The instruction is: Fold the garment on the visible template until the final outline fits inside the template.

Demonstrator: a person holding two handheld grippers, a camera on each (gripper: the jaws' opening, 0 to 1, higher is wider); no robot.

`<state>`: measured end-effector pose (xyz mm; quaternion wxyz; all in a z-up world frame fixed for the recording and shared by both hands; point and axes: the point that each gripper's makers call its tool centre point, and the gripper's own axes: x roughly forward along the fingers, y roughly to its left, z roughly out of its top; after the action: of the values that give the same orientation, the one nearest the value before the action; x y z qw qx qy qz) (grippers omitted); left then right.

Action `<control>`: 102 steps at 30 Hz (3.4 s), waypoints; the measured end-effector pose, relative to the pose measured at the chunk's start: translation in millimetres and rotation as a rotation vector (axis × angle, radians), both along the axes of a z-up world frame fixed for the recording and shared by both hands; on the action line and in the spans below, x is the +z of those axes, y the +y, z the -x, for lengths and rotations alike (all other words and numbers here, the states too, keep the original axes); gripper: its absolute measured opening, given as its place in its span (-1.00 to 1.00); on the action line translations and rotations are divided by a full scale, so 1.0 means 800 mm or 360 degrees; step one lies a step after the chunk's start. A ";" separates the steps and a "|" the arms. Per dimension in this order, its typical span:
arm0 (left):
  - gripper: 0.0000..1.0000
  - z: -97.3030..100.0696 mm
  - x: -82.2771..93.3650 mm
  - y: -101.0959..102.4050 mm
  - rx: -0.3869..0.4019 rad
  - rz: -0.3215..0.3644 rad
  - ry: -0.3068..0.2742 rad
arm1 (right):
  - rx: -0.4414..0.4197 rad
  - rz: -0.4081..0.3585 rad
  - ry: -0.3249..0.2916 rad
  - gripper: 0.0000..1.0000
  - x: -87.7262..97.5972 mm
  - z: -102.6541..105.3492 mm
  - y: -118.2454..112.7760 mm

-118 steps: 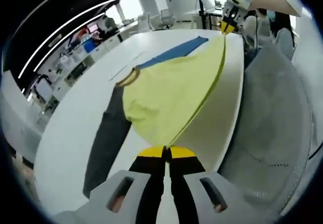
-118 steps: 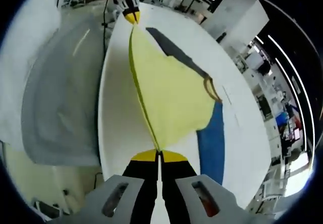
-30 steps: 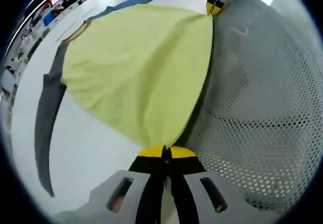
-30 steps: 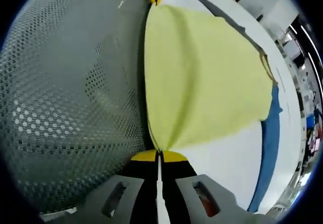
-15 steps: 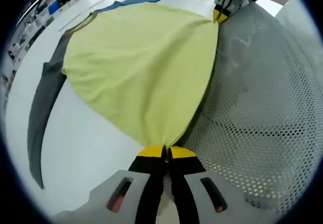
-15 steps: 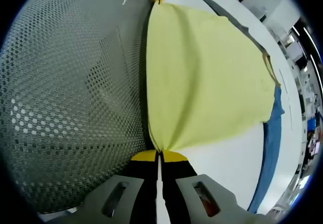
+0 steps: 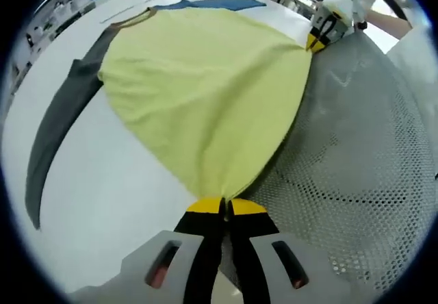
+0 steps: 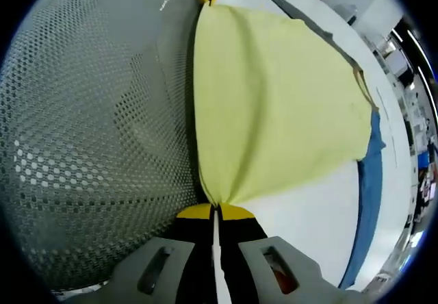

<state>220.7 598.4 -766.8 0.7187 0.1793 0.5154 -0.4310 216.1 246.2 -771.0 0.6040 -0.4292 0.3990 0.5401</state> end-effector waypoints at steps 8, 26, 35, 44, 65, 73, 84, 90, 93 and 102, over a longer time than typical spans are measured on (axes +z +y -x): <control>-0.89 0.001 0.003 -0.001 0.0158 0.0047 0.0070 | -0.0124 0.0022 -0.0047 -0.81 0.001 -0.008 -0.007; -0.58 -0.018 0.036 0.030 0.0400 0.0119 -0.0031 | -0.0490 -0.0190 -0.0056 -0.75 0.038 -0.026 -0.033; -0.39 -0.034 0.078 0.020 0.0439 0.0187 -0.0202 | -0.0797 -0.0461 -0.0155 -0.53 0.085 -0.046 -0.032; -0.03 -0.041 0.110 0.006 0.0522 0.0283 -0.0257 | -0.0992 -0.0622 -0.0246 -0.16 0.127 -0.058 -0.035; 0.35 -0.041 0.166 -0.002 0.0736 0.0395 -0.0340 | -0.1359 -0.1462 -0.0229 0.22 0.265 -0.088 -0.001; 0.51 -0.030 0.174 0.009 0.0740 0.0342 -0.0354 | -0.1366 -0.1362 -0.0202 0.47 0.251 -0.072 -0.005; 0.61 -0.021 0.176 0.019 0.0764 0.0349 -0.0330 | -0.1388 -0.1314 -0.0185 0.81 0.243 -0.059 -0.019; 0.73 -0.013 0.186 0.015 0.0652 0.0350 -0.0341 | -0.1358 -0.1275 -0.0160 0.99 0.247 -0.045 -0.017; 0.74 -0.008 0.192 0.020 0.0637 0.0322 -0.0341 | -0.1357 -0.1255 -0.0152 0.99 0.248 -0.036 -0.017; 0.94 0.004 0.211 0.036 0.0618 0.0273 -0.0334 | -0.1355 -0.1101 -0.0152 0.99 0.237 -0.017 -0.024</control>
<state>217.3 627.5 -597.9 0.8503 0.0588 0.4242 -0.3060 229.5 227.3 -581.4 0.8924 -0.0305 0.3087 0.3277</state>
